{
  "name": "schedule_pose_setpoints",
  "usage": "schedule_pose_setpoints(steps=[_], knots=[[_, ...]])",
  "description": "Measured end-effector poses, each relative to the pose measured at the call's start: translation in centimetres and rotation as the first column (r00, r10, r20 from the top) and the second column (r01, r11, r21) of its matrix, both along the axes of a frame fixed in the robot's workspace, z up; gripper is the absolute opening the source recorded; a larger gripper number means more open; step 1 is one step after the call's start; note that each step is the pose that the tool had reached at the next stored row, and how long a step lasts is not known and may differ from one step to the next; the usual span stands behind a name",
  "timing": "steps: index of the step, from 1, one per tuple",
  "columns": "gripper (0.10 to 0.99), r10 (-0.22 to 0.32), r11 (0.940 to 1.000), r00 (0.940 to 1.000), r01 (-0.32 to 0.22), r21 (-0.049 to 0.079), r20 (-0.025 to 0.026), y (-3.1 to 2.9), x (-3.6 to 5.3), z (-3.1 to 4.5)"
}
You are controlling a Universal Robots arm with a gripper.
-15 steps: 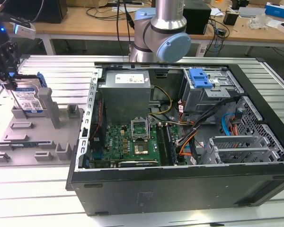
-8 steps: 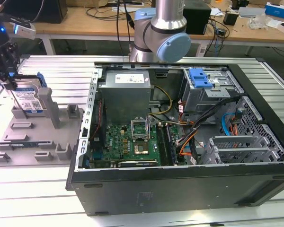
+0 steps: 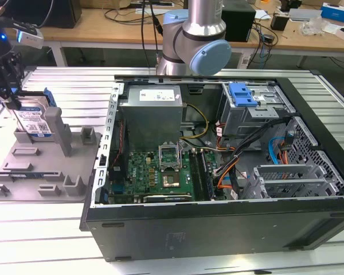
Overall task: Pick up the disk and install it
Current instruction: 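Pick up the disk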
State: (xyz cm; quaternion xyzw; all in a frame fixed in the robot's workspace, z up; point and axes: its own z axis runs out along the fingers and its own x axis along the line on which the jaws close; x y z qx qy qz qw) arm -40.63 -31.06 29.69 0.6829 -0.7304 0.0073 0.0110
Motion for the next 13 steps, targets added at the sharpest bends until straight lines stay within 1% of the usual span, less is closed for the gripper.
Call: schedule_pose_setpoints(steps=[13], knots=[[0.369, 0.008, 1.0000, 1.0000, -0.008, 0.000, 0.0000, 0.00, 0.00, -0.01]])
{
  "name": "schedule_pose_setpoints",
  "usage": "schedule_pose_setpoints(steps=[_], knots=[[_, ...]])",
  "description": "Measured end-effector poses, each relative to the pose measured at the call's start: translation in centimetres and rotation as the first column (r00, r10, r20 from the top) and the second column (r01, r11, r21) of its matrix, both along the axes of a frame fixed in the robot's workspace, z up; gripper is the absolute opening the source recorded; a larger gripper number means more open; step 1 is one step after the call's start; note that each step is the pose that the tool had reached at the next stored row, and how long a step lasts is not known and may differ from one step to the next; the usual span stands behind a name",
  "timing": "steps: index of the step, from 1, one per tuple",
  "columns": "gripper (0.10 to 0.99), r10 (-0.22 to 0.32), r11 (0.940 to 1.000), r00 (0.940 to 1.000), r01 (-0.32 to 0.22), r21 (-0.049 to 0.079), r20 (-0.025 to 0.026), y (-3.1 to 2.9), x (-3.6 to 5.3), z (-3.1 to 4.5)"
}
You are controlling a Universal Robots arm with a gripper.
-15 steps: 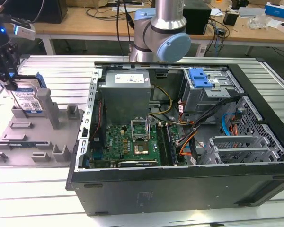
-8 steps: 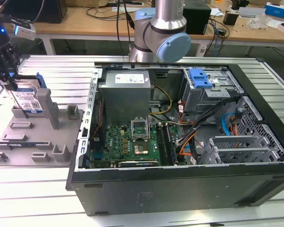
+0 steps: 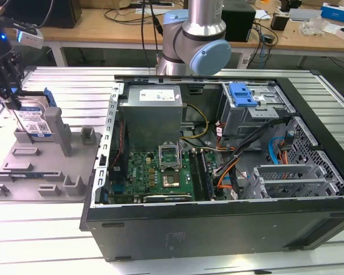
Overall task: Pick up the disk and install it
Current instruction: 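Pick up the disk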
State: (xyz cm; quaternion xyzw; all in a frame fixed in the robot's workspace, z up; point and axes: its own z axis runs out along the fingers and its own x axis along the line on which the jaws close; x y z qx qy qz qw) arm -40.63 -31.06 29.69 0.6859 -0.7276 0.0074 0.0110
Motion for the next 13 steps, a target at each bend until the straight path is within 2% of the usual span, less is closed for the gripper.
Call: schedule_pose_setpoints(steps=[7, 13], knots=[[0.369, 0.024, 0.9997, 0.9997, -0.024, 0.000, 0.0000, 0.00, -0.01, 0.12], [0.369, 0.025, 0.9997, 0.9997, -0.025, 0.000, 0.0001, 0.00, 0.00, 0.83]])
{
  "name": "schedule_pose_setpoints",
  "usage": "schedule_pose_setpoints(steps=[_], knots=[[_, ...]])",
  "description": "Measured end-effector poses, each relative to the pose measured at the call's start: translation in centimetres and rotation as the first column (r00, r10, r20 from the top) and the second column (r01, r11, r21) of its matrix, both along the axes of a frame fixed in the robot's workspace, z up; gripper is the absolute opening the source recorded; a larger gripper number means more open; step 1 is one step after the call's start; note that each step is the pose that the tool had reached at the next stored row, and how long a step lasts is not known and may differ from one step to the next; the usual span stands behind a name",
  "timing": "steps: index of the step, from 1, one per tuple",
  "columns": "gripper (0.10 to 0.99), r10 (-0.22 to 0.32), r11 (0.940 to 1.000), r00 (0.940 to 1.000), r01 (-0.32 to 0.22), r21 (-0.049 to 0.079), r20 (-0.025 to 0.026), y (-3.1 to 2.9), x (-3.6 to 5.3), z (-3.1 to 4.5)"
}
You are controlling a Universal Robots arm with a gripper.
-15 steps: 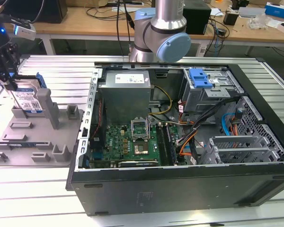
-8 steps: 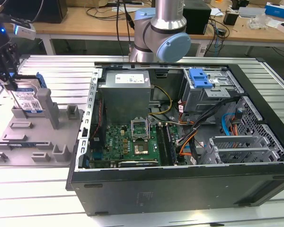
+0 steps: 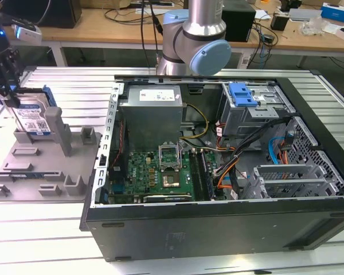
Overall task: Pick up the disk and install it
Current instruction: 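Pick up the disk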
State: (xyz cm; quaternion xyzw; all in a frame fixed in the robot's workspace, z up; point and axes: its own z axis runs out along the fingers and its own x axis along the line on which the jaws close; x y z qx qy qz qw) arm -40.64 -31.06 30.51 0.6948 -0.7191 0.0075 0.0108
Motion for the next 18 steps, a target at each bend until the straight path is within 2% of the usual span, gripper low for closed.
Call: schedule_pose_setpoints(steps=[2, 13, 17, 18], knots=[[0.369, 0.000, 1.0000, 1.0000, 0.000, 0.000, 0.0000, 0.00, 0.00, 0.32], [0.369, 0.001, 1.0000, 1.0000, -0.001, 0.000, 0.0001, 0.00, 0.00, 3.44], [0.369, 0.001, 1.0000, 1.0000, -0.001, 0.000, -0.0001, 0.00, 0.00, 5.95], [0.369, 0.001, 1.0000, 1.0000, -0.001, 0.000, -0.0001, 0.00, 0.00, 6.30]])
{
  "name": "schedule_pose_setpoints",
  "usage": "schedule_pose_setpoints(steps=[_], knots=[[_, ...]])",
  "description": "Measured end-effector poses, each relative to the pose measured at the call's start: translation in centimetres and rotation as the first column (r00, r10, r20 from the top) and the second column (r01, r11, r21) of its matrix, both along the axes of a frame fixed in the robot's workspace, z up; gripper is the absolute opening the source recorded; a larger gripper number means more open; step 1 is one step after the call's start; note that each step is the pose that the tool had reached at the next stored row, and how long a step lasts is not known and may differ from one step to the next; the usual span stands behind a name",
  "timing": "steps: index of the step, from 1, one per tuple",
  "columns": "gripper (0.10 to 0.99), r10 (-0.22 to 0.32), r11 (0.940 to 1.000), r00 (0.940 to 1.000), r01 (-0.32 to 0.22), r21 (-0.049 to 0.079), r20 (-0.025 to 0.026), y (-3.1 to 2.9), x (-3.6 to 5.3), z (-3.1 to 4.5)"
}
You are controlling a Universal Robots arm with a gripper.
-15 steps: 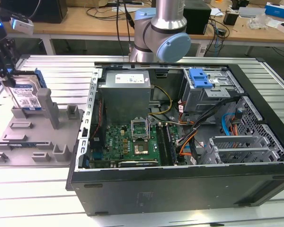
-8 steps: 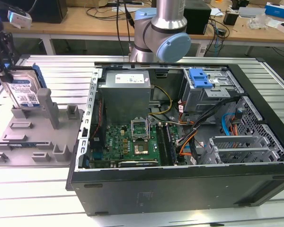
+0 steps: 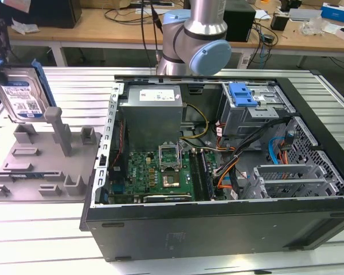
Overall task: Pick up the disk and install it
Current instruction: 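Pick up the disk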
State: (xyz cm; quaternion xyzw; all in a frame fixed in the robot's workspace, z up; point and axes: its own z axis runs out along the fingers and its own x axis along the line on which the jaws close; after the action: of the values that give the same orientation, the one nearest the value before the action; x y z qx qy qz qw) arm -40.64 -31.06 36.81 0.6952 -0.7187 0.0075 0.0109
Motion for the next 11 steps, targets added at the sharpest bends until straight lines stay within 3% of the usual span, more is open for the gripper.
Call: schedule_pose_setpoints(steps=[7, 11], knots=[[0.369, 0.000, 1.0000, 1.0000, 0.000, 0.000, 0.0001, 0.00, 0.00, 3.17], [0.369, 0.000, 1.0000, 1.0000, 0.000, 0.000, 0.0001, 0.00, 0.00, 5.48]])
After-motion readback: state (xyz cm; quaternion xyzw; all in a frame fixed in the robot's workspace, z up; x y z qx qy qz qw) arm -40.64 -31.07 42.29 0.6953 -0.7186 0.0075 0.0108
